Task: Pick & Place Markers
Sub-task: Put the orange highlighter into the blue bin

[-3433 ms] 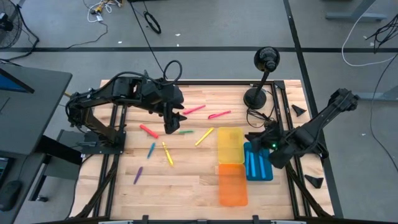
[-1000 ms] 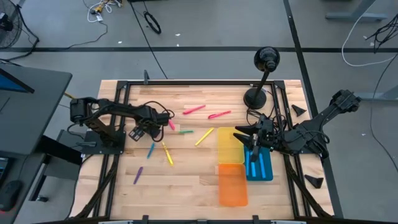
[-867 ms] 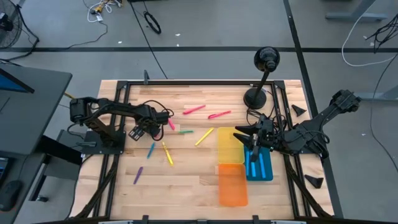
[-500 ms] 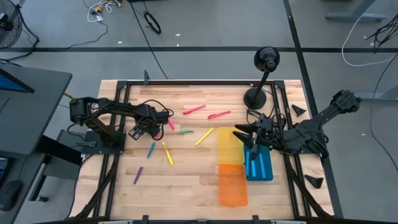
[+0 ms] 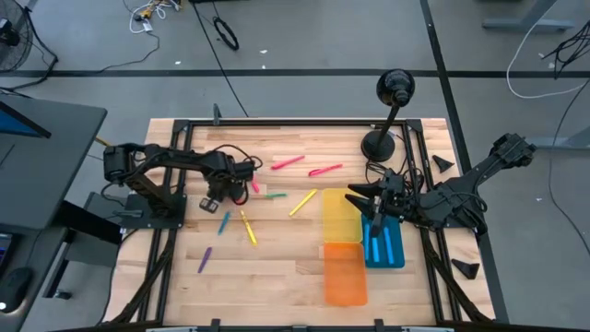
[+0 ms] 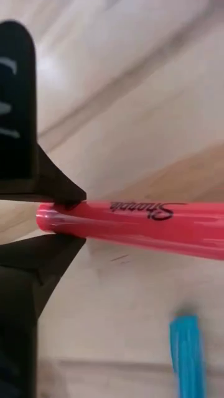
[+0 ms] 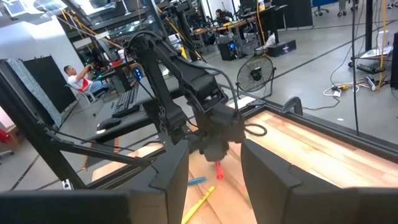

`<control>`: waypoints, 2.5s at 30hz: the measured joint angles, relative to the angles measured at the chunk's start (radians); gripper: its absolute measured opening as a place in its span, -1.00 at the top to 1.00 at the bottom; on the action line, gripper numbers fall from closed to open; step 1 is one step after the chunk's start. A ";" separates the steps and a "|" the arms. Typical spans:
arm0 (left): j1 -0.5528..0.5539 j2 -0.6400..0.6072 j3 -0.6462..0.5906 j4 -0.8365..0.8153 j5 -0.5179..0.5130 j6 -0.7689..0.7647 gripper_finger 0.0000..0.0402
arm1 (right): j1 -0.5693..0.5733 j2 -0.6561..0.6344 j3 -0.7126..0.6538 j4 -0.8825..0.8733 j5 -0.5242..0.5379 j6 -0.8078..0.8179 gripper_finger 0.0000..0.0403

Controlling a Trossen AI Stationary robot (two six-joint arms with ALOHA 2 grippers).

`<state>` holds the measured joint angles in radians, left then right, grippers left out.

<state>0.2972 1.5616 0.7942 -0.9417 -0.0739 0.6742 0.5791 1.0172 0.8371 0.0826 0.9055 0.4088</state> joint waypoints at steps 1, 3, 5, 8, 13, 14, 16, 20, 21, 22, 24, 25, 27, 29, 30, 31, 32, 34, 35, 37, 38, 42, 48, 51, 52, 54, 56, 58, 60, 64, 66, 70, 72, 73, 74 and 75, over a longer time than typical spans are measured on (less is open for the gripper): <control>0.001 -0.005 0.018 -0.018 0.006 -0.016 0.65 | -0.002 0.000 0.000 0.000 0.000 -0.004 0.27; 0.002 -0.022 0.046 -0.036 0.010 -0.044 0.65 | -0.006 0.000 0.000 0.000 0.000 -0.006 0.27; 0.001 -0.051 0.077 -0.052 0.010 -0.067 0.65 | -0.010 0.000 0.000 0.000 0.000 -0.006 0.27; 0.002 -0.106 0.108 -0.061 0.026 -0.111 0.65 | -0.014 0.000 0.000 -0.002 0.001 -0.006 0.27; 0.002 -0.226 0.128 -0.024 0.095 -0.210 0.65 | -0.014 0.000 0.000 -0.012 0.001 -0.007 0.27; 0.002 -0.251 0.128 -0.005 0.105 -0.238 0.65 | -0.014 0.000 0.000 -0.012 0.001 -0.007 0.27; 0.002 -0.300 0.128 0.034 0.122 -0.299 0.65 | -0.014 0.000 0.000 -0.011 0.001 -0.007 0.27; 0.001 -0.374 0.128 0.148 0.153 -0.420 0.65 | -0.017 0.000 0.000 -0.010 0.001 -0.009 0.27; -0.001 -0.389 0.128 0.186 0.160 -0.448 0.65 | -0.019 0.000 0.000 -0.009 0.001 -0.008 0.27; -0.003 -0.402 0.128 0.220 0.165 -0.473 0.65 | -0.022 0.000 0.000 -0.008 0.001 -0.008 0.27; -0.010 -0.427 0.128 0.287 0.168 -0.515 0.65 | -0.027 0.000 0.001 -0.002 0.001 -0.007 0.27; -0.014 -0.438 0.128 0.320 0.168 -0.534 0.65 | -0.030 0.000 0.001 0.000 0.001 -0.007 0.27; -0.021 -0.455 0.128 0.381 0.168 -0.564 0.65 | -0.036 0.000 0.001 0.003 0.001 -0.007 0.27; -0.026 -0.469 0.128 0.426 0.168 -0.590 0.65 | -0.042 0.000 0.001 0.003 0.001 -0.008 0.27; -0.032 -0.472 0.129 0.460 0.168 -0.613 0.65 | -0.046 0.000 0.001 0.003 0.001 -0.010 0.27; -0.036 -0.476 0.129 0.482 0.166 -0.625 0.65 | -0.050 0.000 0.001 0.003 0.001 -0.010 0.27; -0.041 -0.481 0.129 0.499 0.166 -0.637 0.65 | -0.054 0.000 0.001 0.003 0.001 -0.010 0.27; -0.058 -0.484 0.129 0.573 0.165 -0.660 0.65 | -0.062 0.001 0.001 0.003 0.001 -0.010 0.27; -0.066 -0.485 0.129 0.600 0.165 -0.671 0.65 | -0.063 0.001 0.001 0.003 0.001 -0.010 0.27; -0.083 -0.485 0.129 0.662 0.165 -0.699 0.65 | -0.068 0.001 0.001 0.004 0.001 -0.010 0.27; -0.094 -0.485 0.129 0.700 0.163 -0.719 0.65 | -0.070 0.001 0.001 0.004 0.001 -0.011 0.27; -0.144 -0.485 0.129 0.824 0.119 -0.752 0.65 | -0.075 0.001 0.001 0.005 -0.001 -0.033 0.27; -0.209 -0.485 0.129 0.922 0.050 -0.761 0.65 | -0.075 0.001 0.001 0.006 -0.006 -0.044 0.27; -0.224 -0.484 0.129 0.922 0.034 -0.765 0.65 | -0.075 0.001 0.001 0.030 -0.010 -0.112 0.26; -0.230 -0.481 0.129 0.925 0.032 -0.768 0.65 | -0.077 0.001 0.001 0.051 -0.023 -0.157 0.24; -0.241 -0.475 0.129 0.931 0.025 -0.770 0.65 | -0.087 0.001 0.001 0.107 -0.052 -0.240 0.18; -0.251 -0.471 0.137 0.924 0.008 -0.779 0.65 | -0.101 0.001 0.001 0.160 -0.065 -0.270 0.10; -0.259 -0.456 0.169 0.931 -0.008 -0.787 0.65 | -0.120 0.000 0.001 0.187 -0.081 -0.284 0.02; -0.265 -0.440 0.206 0.931 -0.011 -0.781 0.65 | -0.138 0.000 0.001 0.197 -0.124 -0.301 -0.05; -0.276 -0.385 0.301 0.875 -0.010 -0.761 0.65 | -0.171 0.004 0.003 0.223 -0.176 -0.285 -0.11; -0.276 -0.355 0.354 0.814 -0.008 -0.760 0.65 | -0.181 0.011 0.028 0.209 -0.188 -0.304 -0.11; -0.276 -0.299 0.440 0.751 -0.008 -0.759 0.65 | -0.207 0.038 0.115 0.150 -0.220 -0.365 -0.11; -0.278 -0.271 0.473 0.749 -0.009 -0.759 0.65 | -0.226 0.057 0.158 0.103 -0.250 -0.368 -0.11; -0.279 -0.258 0.488 0.748 -0.009 -0.759 0.65 | -0.235 0.067 0.179 0.082 -0.263 -0.368 -0.11; -0.282 -0.245 0.505 0.749 -0.009 -0.758 0.65 | -0.242 0.079 0.200 0.069 -0.277 -0.367 -0.11; -0.286 -0.235 0.519 0.749 -0.008 -0.758 0.65 | -0.250 0.090 0.220 0.055 -0.289 -0.368 -0.11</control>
<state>0.0116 1.3269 1.3128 -0.1925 -0.0822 -0.0834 0.3288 1.1072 1.0569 0.1372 0.6163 0.0408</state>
